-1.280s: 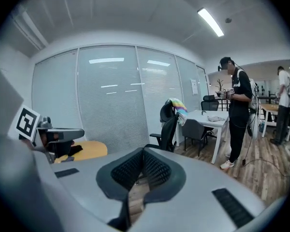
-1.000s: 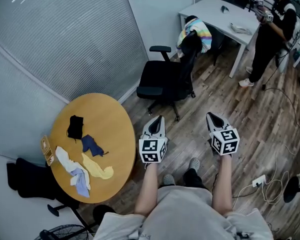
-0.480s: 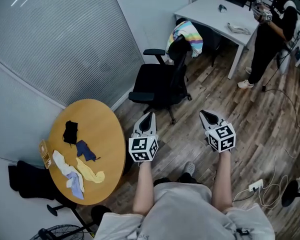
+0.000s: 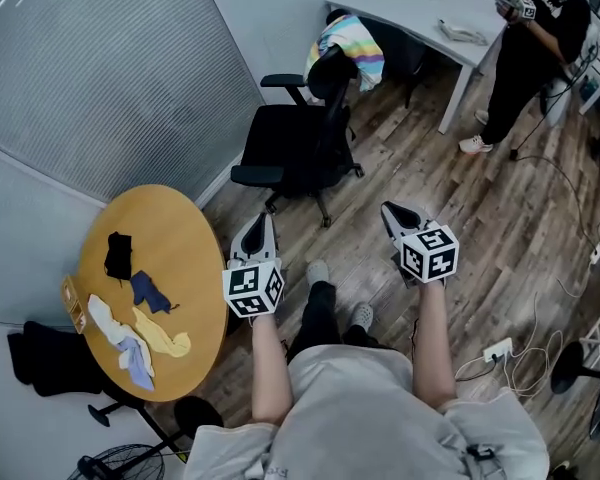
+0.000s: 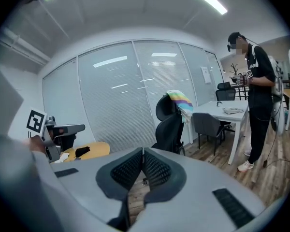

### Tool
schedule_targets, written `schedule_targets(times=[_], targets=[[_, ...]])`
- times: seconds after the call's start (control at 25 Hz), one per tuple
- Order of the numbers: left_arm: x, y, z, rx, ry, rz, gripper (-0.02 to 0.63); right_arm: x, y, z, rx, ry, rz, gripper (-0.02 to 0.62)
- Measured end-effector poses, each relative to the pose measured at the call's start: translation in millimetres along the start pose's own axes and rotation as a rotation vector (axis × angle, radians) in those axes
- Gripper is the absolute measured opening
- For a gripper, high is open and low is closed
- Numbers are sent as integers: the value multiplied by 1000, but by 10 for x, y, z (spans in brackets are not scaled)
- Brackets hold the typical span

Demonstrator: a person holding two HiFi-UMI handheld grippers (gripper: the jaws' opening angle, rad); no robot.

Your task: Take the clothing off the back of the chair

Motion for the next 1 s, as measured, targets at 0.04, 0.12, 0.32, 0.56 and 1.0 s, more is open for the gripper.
schedule_targets(times=[0.04, 0.12, 0.32, 0.56, 1.0], targets=[[-11, 52, -2, -2, 2, 5, 29, 6, 5, -24, -2, 2, 2, 26], [-47, 183, -5, 3, 7, 28, 29, 9, 10, -67, -8, 0, 14, 26], [-1, 601, -146, -43, -5, 29, 29, 66, 11, -255, -44, -18, 37, 26], [2, 1322, -210, -101, -19, 35, 29, 150, 232, -695, -137, 6, 47, 26], [514, 2723, 87, -159, -96, 4, 29, 995, 1016, -1405, -203, -35, 41, 26]])
Point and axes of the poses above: the fingertips, and each gripper's own axes: y forward along the fingers, z to its left, x out of its top, the point moved 1 cm from there along -y, backward along the fingers, and after that the axes turned 10 degrees about x, right-handed, at the moved point
